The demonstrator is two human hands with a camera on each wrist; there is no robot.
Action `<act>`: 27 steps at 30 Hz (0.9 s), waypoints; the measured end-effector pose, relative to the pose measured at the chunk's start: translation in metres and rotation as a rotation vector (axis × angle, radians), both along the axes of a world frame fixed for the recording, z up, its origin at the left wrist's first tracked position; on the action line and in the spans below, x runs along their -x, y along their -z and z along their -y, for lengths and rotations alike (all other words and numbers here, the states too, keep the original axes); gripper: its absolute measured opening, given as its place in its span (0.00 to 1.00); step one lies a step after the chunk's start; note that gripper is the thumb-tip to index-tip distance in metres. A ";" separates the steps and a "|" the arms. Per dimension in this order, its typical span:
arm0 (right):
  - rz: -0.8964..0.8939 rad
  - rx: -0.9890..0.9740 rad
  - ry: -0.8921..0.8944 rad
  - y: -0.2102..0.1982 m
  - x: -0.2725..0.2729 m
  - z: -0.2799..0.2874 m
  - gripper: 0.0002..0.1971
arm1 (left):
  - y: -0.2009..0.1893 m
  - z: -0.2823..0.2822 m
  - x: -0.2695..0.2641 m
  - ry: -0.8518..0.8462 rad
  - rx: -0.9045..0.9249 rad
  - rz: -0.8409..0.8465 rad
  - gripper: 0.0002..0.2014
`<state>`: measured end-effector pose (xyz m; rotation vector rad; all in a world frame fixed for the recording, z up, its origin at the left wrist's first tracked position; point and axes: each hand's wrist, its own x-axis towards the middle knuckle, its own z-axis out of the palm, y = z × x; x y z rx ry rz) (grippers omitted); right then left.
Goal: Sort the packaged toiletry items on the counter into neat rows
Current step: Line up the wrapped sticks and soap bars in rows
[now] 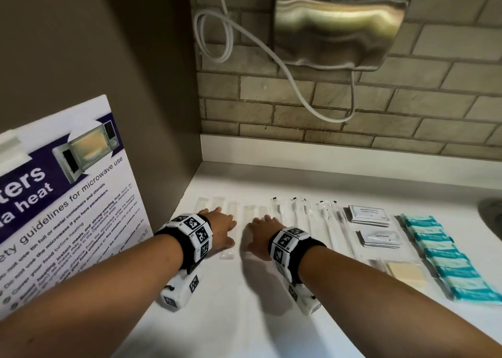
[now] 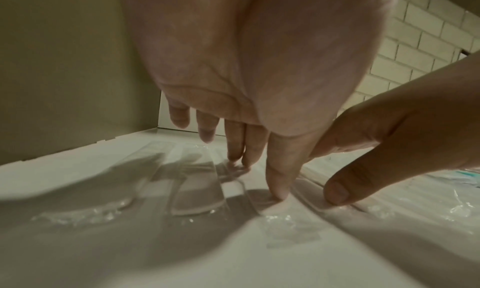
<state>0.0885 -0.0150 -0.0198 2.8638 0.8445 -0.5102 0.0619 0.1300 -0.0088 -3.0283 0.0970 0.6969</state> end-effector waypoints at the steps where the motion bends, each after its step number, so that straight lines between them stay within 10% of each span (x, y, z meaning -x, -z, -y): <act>1: 0.007 0.000 -0.002 0.002 0.000 0.000 0.23 | 0.001 0.000 0.001 -0.010 0.010 -0.002 0.32; 27: -0.064 0.032 0.071 -0.017 0.002 0.016 0.26 | 0.006 0.035 -0.008 0.119 0.015 -0.007 0.34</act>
